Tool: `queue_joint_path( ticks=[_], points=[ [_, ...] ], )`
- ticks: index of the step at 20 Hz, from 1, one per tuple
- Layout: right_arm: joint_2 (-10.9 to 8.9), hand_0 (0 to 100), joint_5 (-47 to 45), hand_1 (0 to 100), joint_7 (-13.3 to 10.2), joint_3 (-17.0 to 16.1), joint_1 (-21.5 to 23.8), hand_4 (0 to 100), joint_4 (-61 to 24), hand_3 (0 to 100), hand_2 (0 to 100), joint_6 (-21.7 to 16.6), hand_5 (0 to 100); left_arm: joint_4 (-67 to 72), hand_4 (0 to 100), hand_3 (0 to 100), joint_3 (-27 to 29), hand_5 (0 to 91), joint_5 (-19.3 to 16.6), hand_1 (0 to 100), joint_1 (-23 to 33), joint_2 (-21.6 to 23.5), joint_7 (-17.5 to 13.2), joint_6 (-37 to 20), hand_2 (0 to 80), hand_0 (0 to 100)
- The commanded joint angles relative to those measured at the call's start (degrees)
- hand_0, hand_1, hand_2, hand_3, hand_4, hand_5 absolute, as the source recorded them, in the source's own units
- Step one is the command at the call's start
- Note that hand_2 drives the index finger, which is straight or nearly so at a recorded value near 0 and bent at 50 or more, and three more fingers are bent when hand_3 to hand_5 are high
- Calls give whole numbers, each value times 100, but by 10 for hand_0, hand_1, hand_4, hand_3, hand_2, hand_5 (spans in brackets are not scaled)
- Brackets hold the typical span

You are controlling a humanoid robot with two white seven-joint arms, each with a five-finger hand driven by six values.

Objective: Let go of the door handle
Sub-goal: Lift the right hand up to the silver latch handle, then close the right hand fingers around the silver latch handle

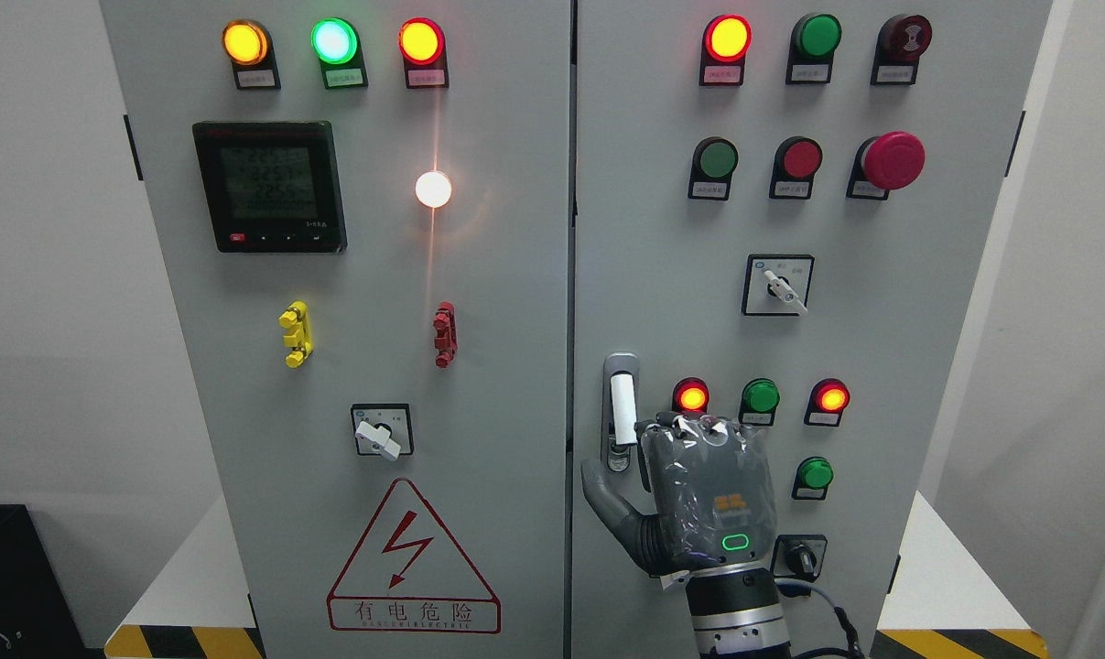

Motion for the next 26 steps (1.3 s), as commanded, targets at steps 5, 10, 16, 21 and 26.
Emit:
queue_joint_path(
  ticks=[5, 10, 16, 21, 26],
  points=[
    [4, 312, -10, 406, -3, -46, -168, 1000, 236, 1000, 954, 91, 1000, 0, 0, 0, 0, 0, 0, 556, 53, 8, 0, -1, 0, 120],
    [4, 315, -10, 404, -3, -55, -169, 1000, 236, 1000, 954, 109, 1000, 8, 0, 0, 0, 0, 0, 556, 53, -1, 0, -1, 0, 120],
    [30, 319, -19, 395, -3, -63, -177, 1000, 236, 1000, 953, 109, 1000, 0, 0, 0, 0, 0, 0, 556, 44, -1, 0, -1, 0, 120],
    [30, 322, -19, 389, -3, -90, -212, 1000, 253, 1000, 952, 109, 1000, 0, 0, 0, 0, 0, 0, 556, 53, -1, 0, -1, 0, 120],
    [30, 327, -19, 384, -3, -134, -283, 1000, 306, 1000, 952, 118, 1000, 0, 0, 0, 0, 0, 0, 556, 53, -1, 0, -1, 0, 120]
  ],
)
